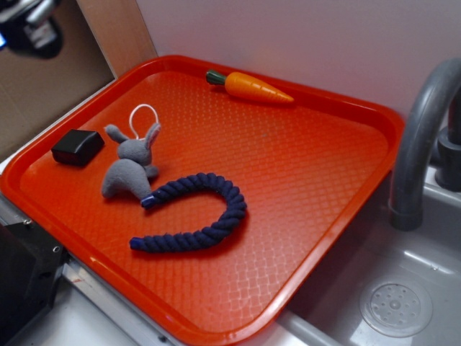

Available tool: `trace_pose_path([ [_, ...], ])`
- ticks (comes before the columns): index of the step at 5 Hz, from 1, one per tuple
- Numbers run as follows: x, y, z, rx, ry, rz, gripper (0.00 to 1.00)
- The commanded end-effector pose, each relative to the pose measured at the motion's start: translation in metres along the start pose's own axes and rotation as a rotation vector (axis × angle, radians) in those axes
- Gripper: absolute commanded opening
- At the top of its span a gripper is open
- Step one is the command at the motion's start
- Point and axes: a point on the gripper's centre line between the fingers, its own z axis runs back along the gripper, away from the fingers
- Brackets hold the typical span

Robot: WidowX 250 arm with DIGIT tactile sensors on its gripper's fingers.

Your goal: Grab the blue rope.

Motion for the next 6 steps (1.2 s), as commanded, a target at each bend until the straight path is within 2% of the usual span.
trace_pose_path([
  [1, 0.017, -0.067, -0.062, -0.011, 0.031, -0.009, 1.00],
  [2, 0.012, -0.083, -0.106, -0.016, 0.078, -0.077, 1.00],
  [3, 0.000, -0.091, -0.140, 0.033, 0.118, -0.145, 1.00],
  [5, -0.008, -0.085, -0.200, 0.089, 0.134, -0.202, 1.00],
  [6, -0.007, -0.080, -0.210, 0.083, 0.147, -0.215, 1.00],
])
